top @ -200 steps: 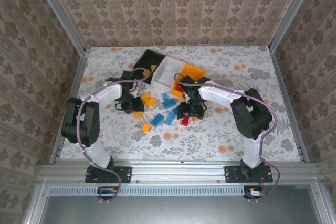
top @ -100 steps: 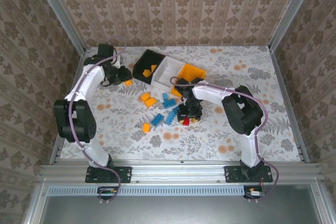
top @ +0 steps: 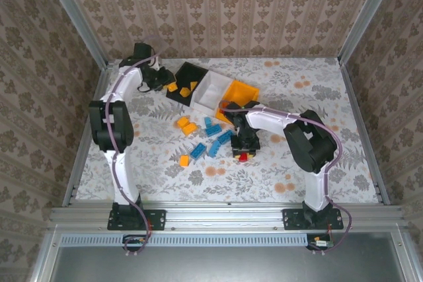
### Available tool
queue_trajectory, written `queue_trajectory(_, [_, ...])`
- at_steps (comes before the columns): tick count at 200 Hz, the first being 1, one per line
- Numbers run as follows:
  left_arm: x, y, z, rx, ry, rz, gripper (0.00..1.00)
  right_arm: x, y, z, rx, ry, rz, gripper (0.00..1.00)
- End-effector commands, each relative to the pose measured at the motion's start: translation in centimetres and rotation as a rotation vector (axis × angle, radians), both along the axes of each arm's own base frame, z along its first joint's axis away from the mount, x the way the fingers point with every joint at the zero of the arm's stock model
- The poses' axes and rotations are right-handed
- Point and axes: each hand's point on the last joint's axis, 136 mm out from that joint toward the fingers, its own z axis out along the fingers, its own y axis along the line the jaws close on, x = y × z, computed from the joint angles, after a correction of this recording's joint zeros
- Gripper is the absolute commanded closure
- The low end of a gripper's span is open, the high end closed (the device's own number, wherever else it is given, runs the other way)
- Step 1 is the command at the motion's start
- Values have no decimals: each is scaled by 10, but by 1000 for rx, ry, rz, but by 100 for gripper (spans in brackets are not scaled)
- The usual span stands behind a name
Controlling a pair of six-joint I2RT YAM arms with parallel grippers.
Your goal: Sort the legos into containers by color
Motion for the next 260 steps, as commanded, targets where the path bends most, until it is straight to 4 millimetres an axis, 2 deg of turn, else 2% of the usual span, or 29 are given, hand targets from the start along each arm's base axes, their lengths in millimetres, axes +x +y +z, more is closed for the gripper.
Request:
queue_trajectory(1, [20,-19,8,-64,-27,-4,70,-14,-14,11,-48,2,-28,65])
queue_trajectory(27, [37,-28,-2,-100,-24,3,66,-24,-21,17,-65,-5,-37,65])
queue_trajectory(45, [42,-37,-7,-120,-21,-5,52,-30,-25,18,-72,-5,-49,65])
queue_trajectory(79, [41,-43,-14,-127,-5,-11,38,-34,-28,17,-77,-10,-65,65])
queue_trajectory(116, [35,-34,0,-129,-19,-8,32,-28,-24,24,-62,-32,-54,66])
queue_trajectory(144, [21,-22,19,-108,-40,-6,30,-14,-18,54,-23,-91,-35,66])
queue_trajectory(180, [-17,-8,34,-40,-55,-27,27,25,-19,107,57,-201,-66,66])
queue_trajectory(215, [-73,9,35,56,-45,-62,22,87,-27,151,133,-312,-112,66])
queue_trajectory(230, [-99,15,31,90,-28,-80,20,116,-28,156,159,-329,-129,66])
queue_trajectory(260, [-149,20,19,139,22,-103,7,167,-24,144,183,-334,-140,66])
